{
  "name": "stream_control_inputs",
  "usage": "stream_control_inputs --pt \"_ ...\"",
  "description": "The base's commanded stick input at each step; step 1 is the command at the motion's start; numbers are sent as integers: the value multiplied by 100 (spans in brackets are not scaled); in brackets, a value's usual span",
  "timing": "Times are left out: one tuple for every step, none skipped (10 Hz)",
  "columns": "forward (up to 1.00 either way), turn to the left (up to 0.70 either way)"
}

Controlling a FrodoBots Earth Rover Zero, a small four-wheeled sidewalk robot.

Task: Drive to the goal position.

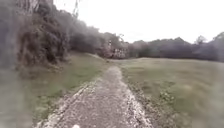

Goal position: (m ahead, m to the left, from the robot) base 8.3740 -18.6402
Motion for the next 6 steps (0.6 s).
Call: stream_control_inputs --pt "85 1" --pt "85 1" --pt "85 1" --pt "85 1" --pt "85 1" --pt "85 1"
